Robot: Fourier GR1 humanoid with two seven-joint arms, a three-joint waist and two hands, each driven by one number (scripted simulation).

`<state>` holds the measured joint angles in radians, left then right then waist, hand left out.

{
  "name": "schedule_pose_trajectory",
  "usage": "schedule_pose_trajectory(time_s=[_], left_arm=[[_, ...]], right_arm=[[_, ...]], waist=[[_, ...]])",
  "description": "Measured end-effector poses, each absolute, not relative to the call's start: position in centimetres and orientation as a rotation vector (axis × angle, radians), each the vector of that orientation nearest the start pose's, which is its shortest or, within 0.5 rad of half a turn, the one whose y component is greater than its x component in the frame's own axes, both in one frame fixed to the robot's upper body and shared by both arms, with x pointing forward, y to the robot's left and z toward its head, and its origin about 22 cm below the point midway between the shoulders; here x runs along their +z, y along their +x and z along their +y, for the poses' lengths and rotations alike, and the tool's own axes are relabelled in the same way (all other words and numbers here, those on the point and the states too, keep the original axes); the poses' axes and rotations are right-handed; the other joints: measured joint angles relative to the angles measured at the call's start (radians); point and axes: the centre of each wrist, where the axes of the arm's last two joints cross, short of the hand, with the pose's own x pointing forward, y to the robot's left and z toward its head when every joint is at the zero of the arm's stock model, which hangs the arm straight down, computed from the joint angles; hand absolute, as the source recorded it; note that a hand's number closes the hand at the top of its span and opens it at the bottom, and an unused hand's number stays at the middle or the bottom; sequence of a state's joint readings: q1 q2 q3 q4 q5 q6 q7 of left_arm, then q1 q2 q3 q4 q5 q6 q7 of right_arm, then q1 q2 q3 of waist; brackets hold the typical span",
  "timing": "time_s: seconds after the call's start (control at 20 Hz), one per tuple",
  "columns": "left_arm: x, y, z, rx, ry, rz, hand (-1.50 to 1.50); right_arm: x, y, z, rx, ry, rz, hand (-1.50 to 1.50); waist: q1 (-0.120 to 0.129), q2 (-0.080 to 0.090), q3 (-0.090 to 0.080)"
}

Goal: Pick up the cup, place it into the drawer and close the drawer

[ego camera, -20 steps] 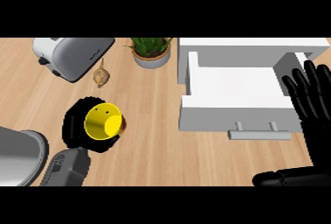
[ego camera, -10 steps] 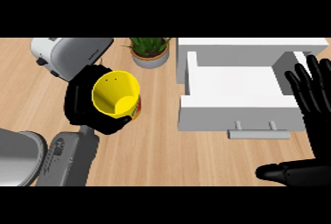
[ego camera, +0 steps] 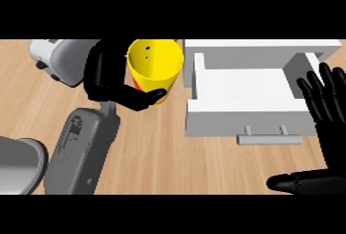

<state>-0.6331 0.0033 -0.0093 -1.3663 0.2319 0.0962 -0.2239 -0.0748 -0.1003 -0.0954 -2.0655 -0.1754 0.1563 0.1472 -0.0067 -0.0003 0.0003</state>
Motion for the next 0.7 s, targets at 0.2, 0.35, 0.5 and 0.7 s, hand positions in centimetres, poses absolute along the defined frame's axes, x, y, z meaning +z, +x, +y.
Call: schedule_pose_trajectory(time_s=[0.2,0.35,0.5,0.7], left_arm=[[15.4,37.3,12.3,0.001,-0.331,-2.117,1.50],[16.4,38.0,10.6,-0.019,-0.336,-2.104,1.50],[17.1,38.4,9.3,-0.045,-0.325,-2.082,1.50],[17.4,39.5,7.5,-0.080,-0.306,-2.057,1.50]], right_arm=[[13.4,22.3,-25.3,0.129,0.136,-1.991,-1.50],[13.5,22.2,-25.3,0.130,0.138,-1.986,-1.50],[14.0,22.4,-25.1,0.135,0.129,-1.987,-1.50],[13.9,22.4,-24.7,0.137,0.136,-1.991,-1.50]], waist=[[-0.003,0.000,0.000],[-0.004,0.001,0.000],[-0.004,0.001,0.000],[-0.008,0.002,0.000]])
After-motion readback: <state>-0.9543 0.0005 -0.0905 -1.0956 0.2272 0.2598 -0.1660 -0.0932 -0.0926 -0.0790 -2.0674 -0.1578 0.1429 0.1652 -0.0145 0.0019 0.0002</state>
